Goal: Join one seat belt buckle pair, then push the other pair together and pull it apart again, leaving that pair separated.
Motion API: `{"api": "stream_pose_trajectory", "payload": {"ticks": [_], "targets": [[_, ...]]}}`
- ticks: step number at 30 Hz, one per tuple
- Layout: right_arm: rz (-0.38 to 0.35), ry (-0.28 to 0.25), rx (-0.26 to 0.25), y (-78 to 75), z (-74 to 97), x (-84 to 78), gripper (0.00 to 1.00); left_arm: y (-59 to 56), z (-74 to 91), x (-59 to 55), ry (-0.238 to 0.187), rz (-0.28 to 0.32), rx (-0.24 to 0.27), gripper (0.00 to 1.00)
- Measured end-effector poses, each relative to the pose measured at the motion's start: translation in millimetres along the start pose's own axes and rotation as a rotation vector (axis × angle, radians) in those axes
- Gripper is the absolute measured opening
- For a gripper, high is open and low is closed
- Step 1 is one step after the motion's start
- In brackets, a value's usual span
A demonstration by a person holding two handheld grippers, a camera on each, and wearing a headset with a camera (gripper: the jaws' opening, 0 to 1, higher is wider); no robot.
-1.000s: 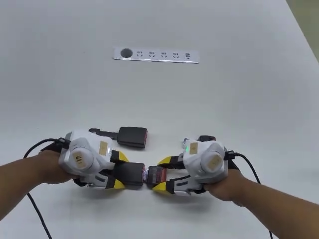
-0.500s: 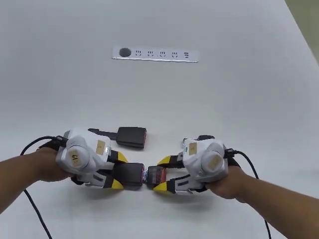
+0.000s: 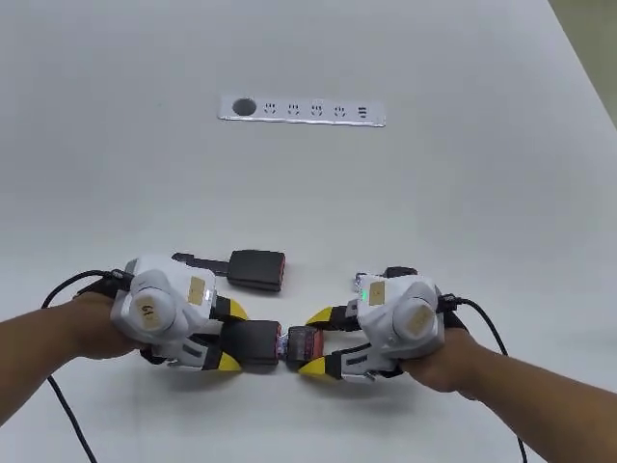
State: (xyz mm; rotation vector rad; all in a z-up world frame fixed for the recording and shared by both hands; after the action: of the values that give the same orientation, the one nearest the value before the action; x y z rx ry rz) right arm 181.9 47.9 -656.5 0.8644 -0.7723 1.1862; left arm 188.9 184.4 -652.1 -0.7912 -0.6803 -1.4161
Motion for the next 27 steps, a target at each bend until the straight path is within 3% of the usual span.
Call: {"api": "stream_pose_trajectory", "payload": {"ticks": [5, 27], "targets": [[0.000, -0.007, 0.004, 0.2, 1.6, 0.3, 0.31, -1.6, -0.6, 0.4, -0.020, 0.012, -0.001, 0.32], [-0.016, -0.021, -0.006, 1.3, 0.8, -1.2, 0.31, -4.1, -1.1, 3.1, -0.014, 0.018, 0.004, 0.32]]}}
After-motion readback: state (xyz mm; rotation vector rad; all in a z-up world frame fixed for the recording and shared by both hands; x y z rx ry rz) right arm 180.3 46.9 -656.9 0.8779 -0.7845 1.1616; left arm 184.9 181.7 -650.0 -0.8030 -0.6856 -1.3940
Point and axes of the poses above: the centre of the closed fingertips' face, and the gripper's own axes: z roughly backward along the fingers, y roughly to its left, x roughly out of its top, the point moved 5 cm from there along z, roughly backward along the fingers, and after that the axes turned 13 degrees about -y, right-handed, at the moved point
